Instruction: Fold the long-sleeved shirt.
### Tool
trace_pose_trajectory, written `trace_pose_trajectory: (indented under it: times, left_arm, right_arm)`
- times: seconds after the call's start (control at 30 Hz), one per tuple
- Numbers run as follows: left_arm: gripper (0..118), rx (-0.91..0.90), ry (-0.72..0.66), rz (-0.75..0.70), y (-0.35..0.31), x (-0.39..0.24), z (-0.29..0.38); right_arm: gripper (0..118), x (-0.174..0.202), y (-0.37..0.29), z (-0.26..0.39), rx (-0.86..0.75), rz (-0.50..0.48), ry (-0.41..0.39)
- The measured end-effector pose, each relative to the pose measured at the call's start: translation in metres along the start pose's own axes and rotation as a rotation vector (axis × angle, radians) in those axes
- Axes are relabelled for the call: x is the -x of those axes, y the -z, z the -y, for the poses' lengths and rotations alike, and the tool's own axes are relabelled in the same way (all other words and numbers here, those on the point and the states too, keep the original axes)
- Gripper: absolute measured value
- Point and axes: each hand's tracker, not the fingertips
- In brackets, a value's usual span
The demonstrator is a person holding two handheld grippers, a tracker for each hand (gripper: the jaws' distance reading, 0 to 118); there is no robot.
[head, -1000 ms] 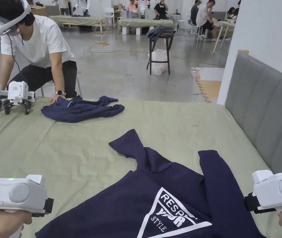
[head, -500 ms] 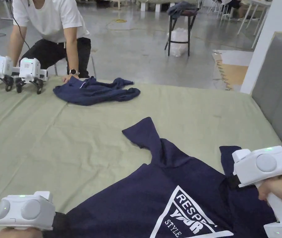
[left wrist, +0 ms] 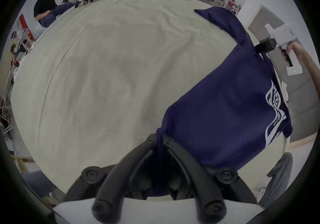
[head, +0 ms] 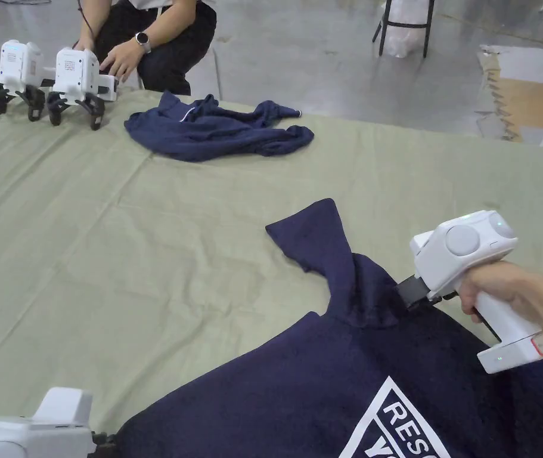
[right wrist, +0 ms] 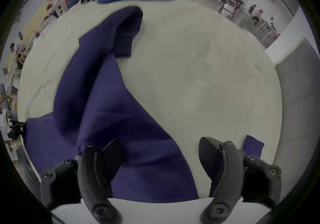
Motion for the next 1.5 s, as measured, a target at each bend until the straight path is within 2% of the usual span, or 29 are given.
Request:
trace_pose_trajectory:
  times: [0.03, 0.07, 0.1, 0.13, 0.17, 0.2, 0.23, 0.27, 0.4, 0.47, 0.53, 0.67, 0.77, 0.83, 0.9, 0.97, 1.1, 1.2, 1.23, 1.33, 1.5]
  left_arm:
    - [9, 0.003, -0.010, 0.005, 0.000, 0.001, -0.001]
    - [9, 0.002, -0.027, 0.009, 0.001, 0.002, -0.002]
    - [9, -0.002, -0.031, 0.010, 0.002, 0.001, -0.002]
    - [9, 0.000, -0.024, 0.008, 0.003, -0.001, -0.002]
    - [9, -0.002, -0.006, 0.001, 0.003, -0.003, -0.002]
    - [9, -0.002, 0.009, -0.005, 0.003, -0.005, -0.003]
    - [9, -0.001, 0.025, -0.010, 0.002, -0.006, -0.005]
    - [9, -0.006, 0.022, -0.007, 0.000, -0.006, -0.010]
    - [9, -0.194, 0.007, -0.031, -0.033, -0.006, -0.057]
    - [9, -0.279, 0.036, 0.011, -0.063, -0.017, -0.102]
    - [9, -0.367, 0.108, 0.025, -0.098, -0.033, -0.149]
    - [9, -0.600, 0.181, 0.050, -0.194, -0.088, -0.252]
    - [9, -0.715, 0.225, 0.041, -0.268, -0.129, -0.330]
    - [9, -0.819, 0.200, 0.035, -0.318, -0.153, -0.372]
    - [9, -0.896, 0.197, 0.030, -0.361, -0.173, -0.408]
    - [9, -0.900, 0.191, 0.033, -0.397, -0.193, -0.441]
    - [9, -0.962, 0.128, 0.043, -0.442, -0.211, -0.481]
    - [9, -1.017, 0.108, 0.068, -0.468, -0.219, -0.494]
    - [9, -1.041, 0.107, 0.111, -0.477, -0.222, -0.496]
    - [9, -1.080, 0.105, 0.102, -0.494, -0.232, -0.501]
    - [9, -1.108, 0.119, 0.098, -0.490, -0.235, -0.508]
  right_arm:
    - [81, 0.004, 0.010, 0.002, 0.052, -0.010, -0.015]
    - [83, 0.007, 0.020, 0.004, 0.106, -0.013, -0.036]
    - [82, 0.009, 0.020, 0.007, 0.054, -0.003, -0.018]
    - [73, 0.005, 0.011, 0.007, 0.051, -0.012, 0.038]
    - [57, 0.004, 0.006, 0.010, 0.046, -0.031, 0.050]
    - [16, 0.000, 0.009, 0.009, 0.031, -0.072, 0.063]
    - [5, 0.000, 0.005, 0.012, 0.014, -0.073, 0.070]
    - [5, 0.000, 0.000, 0.017, 0.010, -0.049, 0.065]
    - [5, -0.018, -0.065, 0.040, -0.129, 0.007, 0.183]
    - [5, -0.042, -0.120, 0.051, -0.204, 0.002, 0.227]
    - [5, -0.061, -0.183, 0.061, -0.311, 0.088, 0.233]
    - [5, -0.092, -0.331, 0.073, -0.565, 0.154, 0.301]
    - [5, -0.108, -0.430, 0.059, -0.684, 0.219, 0.316]
    - [5, -0.117, -0.486, 0.044, -0.741, 0.263, 0.318]
    - [5, -0.123, -0.533, 0.025, -0.815, 0.343, 0.335]
    - [5, -0.129, -0.579, 0.007, -0.877, 0.423, 0.349]
    - [5, -0.141, -0.638, -0.019, -0.993, 0.495, 0.412]
    - [5, -0.141, -0.661, -0.030, -1.072, 0.641, 0.392]
    - [5, -0.142, -0.668, -0.033, -1.089, 0.665, 0.438]
    - [5, -0.144, -0.678, -0.032, -1.187, 0.654, 0.523]
    - [5, -0.160, -0.667, -0.032, -1.181, 0.612, 0.532]
